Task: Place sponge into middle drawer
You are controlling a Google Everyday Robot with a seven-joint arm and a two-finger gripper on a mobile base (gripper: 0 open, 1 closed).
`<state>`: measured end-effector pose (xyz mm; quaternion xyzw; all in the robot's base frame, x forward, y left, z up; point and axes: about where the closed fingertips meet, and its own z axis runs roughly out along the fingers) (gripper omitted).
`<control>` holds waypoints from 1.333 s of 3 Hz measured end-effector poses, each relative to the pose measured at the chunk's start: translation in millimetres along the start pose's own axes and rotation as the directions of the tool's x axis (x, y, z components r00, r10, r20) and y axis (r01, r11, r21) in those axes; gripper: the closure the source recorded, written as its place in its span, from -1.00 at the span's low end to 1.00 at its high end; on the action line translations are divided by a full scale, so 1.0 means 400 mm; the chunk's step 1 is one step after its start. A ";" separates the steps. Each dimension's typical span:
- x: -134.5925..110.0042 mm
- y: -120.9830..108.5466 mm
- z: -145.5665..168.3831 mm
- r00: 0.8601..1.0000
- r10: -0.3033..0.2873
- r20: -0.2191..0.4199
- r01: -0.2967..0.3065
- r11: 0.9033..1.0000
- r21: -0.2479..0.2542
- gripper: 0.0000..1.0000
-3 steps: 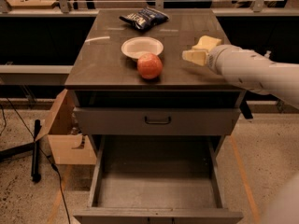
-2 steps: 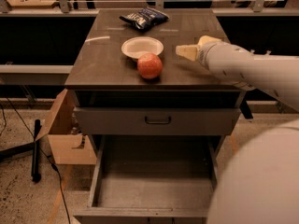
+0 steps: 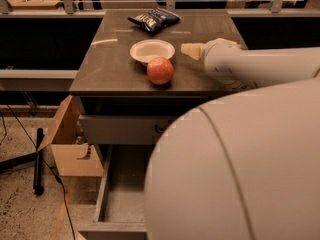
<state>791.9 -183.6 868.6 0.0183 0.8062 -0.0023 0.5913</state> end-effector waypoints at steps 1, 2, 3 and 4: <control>0.008 -0.008 0.017 1.000 -0.003 -0.002 0.003 0.999 0.041 -1.00; 0.021 -0.037 0.028 1.000 -0.015 -0.008 0.015 0.996 0.091 -1.00; 0.029 -0.060 0.036 1.000 -0.030 -0.009 0.031 0.992 0.123 -0.66; 0.032 -0.069 0.035 0.999 -0.044 -0.010 0.045 0.991 0.126 -0.20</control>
Offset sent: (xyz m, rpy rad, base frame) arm 0.0102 -0.0227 -0.0220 -0.0829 0.0280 -0.1338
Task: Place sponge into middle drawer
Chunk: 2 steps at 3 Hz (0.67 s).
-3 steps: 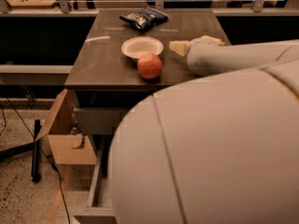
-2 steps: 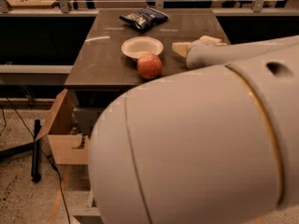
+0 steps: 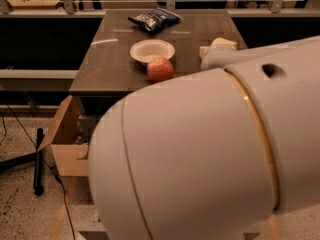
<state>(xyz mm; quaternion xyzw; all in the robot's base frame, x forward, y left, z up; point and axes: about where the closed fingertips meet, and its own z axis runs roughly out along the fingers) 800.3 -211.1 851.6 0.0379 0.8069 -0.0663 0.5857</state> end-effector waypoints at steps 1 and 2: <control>-0.007 -0.003 -0.007 1.000 -0.017 0.010 0.017 1.000 -0.004 0.43; -0.013 -0.005 -0.016 0.999 -0.029 0.017 0.030 1.000 -0.006 0.89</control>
Offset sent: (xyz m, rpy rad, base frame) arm -0.0070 0.0035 0.0069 -0.0504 -0.0114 0.0283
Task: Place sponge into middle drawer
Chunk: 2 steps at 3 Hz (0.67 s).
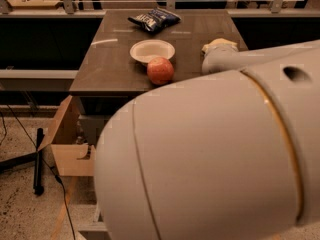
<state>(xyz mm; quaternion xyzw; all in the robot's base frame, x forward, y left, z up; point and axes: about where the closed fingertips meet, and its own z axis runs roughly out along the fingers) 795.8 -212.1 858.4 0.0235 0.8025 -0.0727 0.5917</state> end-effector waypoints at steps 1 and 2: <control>-0.003 -0.015 -0.050 0.999 -0.050 -0.017 0.049 0.996 -0.068 1.00; -0.026 -0.032 -0.158 0.997 -0.079 -0.015 0.075 0.977 -0.200 1.00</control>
Offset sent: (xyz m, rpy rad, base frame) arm -0.1117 -0.0126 0.0665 0.0417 0.0224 0.4135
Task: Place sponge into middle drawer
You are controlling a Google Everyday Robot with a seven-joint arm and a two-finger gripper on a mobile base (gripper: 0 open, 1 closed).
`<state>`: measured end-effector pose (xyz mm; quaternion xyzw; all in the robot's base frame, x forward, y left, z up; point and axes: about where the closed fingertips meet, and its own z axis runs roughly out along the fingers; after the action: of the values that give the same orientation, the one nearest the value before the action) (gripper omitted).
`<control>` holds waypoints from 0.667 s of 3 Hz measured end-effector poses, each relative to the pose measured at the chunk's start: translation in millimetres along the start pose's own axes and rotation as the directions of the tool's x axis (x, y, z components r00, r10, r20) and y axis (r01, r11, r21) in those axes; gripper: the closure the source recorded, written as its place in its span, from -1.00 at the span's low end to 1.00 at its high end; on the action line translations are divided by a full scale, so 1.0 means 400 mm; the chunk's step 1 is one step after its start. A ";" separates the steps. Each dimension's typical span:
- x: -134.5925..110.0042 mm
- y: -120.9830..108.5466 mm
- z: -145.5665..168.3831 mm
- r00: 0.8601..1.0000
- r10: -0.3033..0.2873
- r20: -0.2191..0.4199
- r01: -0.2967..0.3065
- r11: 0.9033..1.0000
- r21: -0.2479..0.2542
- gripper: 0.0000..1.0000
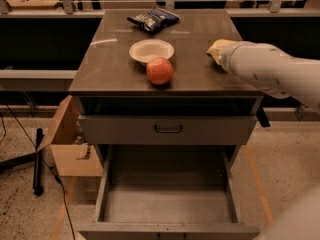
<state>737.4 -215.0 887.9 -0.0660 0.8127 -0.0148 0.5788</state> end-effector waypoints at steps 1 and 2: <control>0.018 0.058 -0.119 0.999 -0.030 -0.022 0.026 0.987 -0.159 1.00; 0.003 0.086 -0.219 1.000 0.012 -0.017 -0.016 0.952 -0.305 1.00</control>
Offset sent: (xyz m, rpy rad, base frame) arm -0.1736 -0.0256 0.0802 0.4276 0.0767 0.5886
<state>651.2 -185.6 912.0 -0.1489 0.8099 0.1146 0.5557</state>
